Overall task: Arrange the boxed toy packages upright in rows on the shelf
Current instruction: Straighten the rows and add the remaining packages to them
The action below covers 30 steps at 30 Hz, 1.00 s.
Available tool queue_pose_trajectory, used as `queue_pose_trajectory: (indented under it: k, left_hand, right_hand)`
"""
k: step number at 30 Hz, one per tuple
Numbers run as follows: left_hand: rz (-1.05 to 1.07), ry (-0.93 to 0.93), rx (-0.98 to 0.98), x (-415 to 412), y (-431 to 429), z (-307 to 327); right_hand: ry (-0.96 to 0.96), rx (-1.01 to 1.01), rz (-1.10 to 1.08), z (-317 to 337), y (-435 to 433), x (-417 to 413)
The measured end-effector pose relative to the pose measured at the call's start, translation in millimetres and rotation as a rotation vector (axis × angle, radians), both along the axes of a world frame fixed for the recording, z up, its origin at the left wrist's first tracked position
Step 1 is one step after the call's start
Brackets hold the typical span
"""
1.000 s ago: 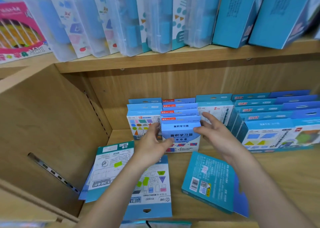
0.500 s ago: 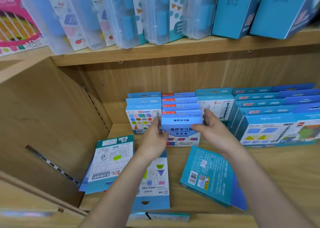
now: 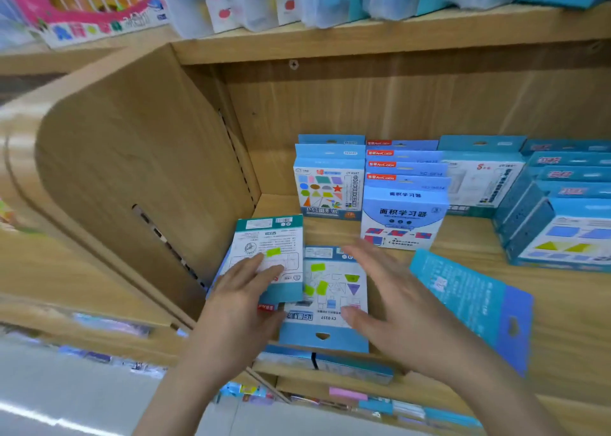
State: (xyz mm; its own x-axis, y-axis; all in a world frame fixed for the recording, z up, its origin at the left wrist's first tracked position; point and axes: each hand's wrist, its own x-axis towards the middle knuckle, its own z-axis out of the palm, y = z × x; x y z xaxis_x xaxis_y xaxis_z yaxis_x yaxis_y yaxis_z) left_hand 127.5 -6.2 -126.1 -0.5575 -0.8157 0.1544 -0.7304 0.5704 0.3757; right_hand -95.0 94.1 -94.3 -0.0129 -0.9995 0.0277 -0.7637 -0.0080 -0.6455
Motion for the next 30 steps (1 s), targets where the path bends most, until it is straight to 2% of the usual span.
queue_pose_trajectory:
  k: [5, 8, 11, 14, 18, 20, 22, 25, 30]
  left_hand:
    - [-0.034, -0.012, -0.175, 6.6, -9.7, -16.1]
    - [-0.041, -0.021, -0.286, 8.6, -12.6, -17.3]
    - [0.008, 0.166, -0.311, 14.1, -13.9, -8.1]
    - [0.135, 0.432, -0.205, 17.3, -7.3, 12.3]
    - [0.293, 0.708, -0.054, 15.2, 10.3, 38.0]
    - [0.349, 0.913, 0.130, 12.4, 16.7, 50.0]
    - [0.394, 1.030, 0.350, 10.6, 21.6, 59.6]
    - [0.350, 0.998, 0.522, 9.3, 26.6, 67.4]
    - [0.318, 0.963, 0.576, 10.3, 28.7, 69.3]
  right_hand:
    - [0.293, 0.208, 0.240, -21.9, -0.9, 17.3]
    - [0.404, 0.233, 0.248, -30.9, -3.6, 25.6]
    - [0.446, 0.190, 0.224, -35.9, -3.9, 28.0]
    - [0.388, 0.229, 0.238, -36.7, -3.3, 22.7]
    - [0.034, 0.212, 0.077, -18.3, -6.5, 16.1]
    - [-0.187, 0.104, -0.033, -8.5, -11.3, 13.9]
    - [-0.481, 0.002, -0.056, -0.4, -19.4, 11.9]
    - [-0.772, -0.046, -0.007, 8.7, -27.5, 12.1]
    - [-0.903, -0.085, -0.076, 16.6, -27.2, 18.4]
